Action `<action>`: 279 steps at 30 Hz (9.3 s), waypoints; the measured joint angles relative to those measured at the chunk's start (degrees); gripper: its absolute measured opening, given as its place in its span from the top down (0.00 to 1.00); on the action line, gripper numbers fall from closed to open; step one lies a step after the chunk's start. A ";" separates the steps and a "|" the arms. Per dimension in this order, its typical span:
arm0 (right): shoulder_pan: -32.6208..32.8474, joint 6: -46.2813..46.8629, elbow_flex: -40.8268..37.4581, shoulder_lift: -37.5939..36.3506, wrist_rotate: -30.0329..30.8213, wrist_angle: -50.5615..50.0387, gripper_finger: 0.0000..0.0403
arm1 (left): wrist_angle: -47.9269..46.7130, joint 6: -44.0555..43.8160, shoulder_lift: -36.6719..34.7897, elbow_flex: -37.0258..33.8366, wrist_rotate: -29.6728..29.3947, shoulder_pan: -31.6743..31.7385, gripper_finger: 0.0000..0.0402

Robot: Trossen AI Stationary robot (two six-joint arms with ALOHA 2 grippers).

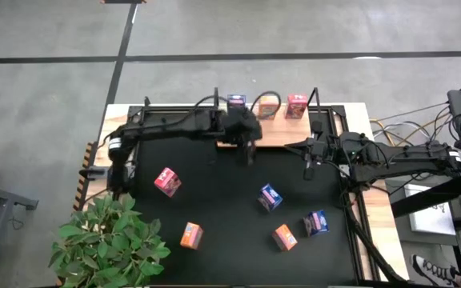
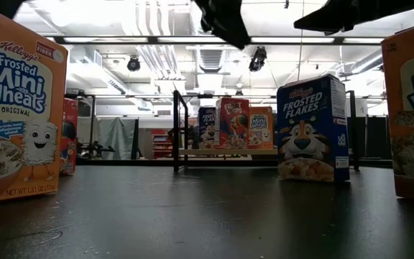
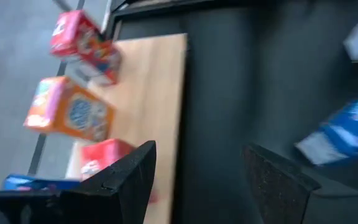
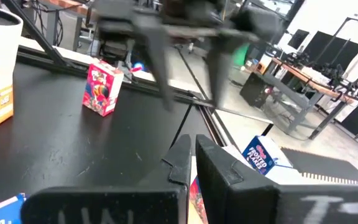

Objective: Stack cereal on shelf
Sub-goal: Put the top red cereal box on the shelf aligned with the other red cereal box

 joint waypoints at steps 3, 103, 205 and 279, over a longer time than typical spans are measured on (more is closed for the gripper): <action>0.00 0.62 0.00 0.01 -0.01 0.00 0.97 | 6.00 0.04 -4.18 -7.83 -0.02 -2.73 0.46; -26.27 -5.42 56.48 59.73 -19.60 -49.91 0.61 | 50.09 2.68 -58.80 -76.35 -10.69 -8.30 0.45; -31.38 3.39 45.85 47.19 -12.28 -49.28 0.91 | 50.41 1.31 -58.78 -76.31 -10.66 -8.30 0.45; -30.80 2.55 43.09 47.15 -3.10 -60.76 0.98 | 48.84 1.33 -58.78 -76.30 -10.68 -8.30 0.45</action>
